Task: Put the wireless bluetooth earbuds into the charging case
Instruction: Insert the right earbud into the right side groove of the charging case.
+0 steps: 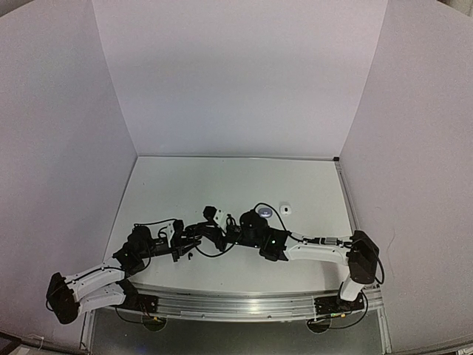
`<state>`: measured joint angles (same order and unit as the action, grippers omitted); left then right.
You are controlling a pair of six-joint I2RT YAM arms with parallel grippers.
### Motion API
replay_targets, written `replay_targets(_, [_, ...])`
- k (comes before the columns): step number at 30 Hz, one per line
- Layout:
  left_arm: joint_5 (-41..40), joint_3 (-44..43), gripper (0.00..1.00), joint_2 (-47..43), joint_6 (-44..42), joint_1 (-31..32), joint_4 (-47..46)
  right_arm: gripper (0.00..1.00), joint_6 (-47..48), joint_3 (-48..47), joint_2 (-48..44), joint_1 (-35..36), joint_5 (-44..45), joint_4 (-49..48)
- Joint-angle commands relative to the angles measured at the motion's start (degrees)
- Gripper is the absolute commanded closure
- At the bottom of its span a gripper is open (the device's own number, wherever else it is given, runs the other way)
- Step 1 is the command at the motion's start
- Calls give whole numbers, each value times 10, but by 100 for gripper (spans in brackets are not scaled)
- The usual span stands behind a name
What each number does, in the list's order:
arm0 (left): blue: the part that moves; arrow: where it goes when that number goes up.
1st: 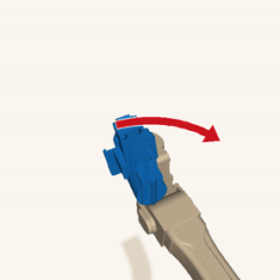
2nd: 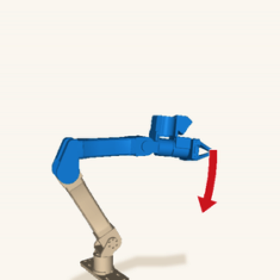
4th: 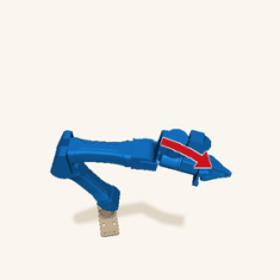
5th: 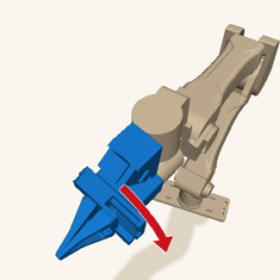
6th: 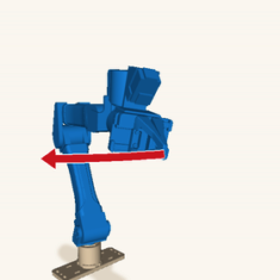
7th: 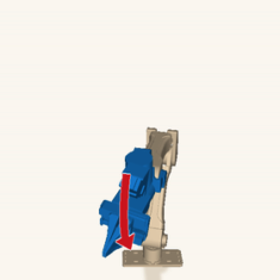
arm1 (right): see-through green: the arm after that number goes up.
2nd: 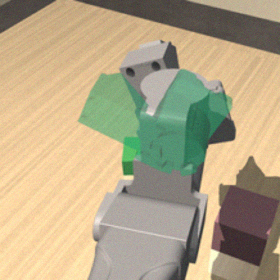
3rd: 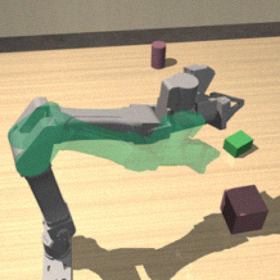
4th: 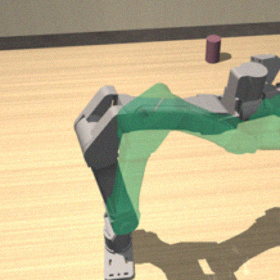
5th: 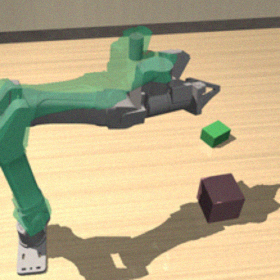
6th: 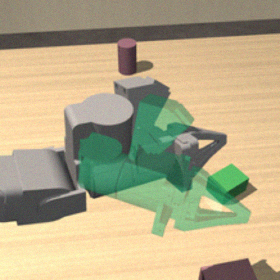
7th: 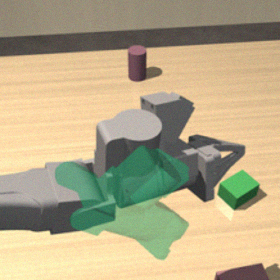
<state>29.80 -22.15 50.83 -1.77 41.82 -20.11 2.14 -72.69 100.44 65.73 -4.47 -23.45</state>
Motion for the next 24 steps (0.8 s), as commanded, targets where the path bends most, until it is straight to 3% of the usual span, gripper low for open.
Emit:
replay_targets(1, [5, -11, 100, 0, 17, 0, -82, 100, 56, 2, 3, 4, -7, 17])
replay_targets(11, [19, -10, 100, 0, 42, 0, -96, 100, 136, 20, -10, 4, -36, 32])
replay_targets(22, [29, -16, 100, -1, 25, 0, -84, 100, 153, 25, -16, 4, -44, 80])
replay_targets(24, [31, -16, 100, -1, 24, 0, -83, 92, 148, 23, -16, 4, -40, 88])
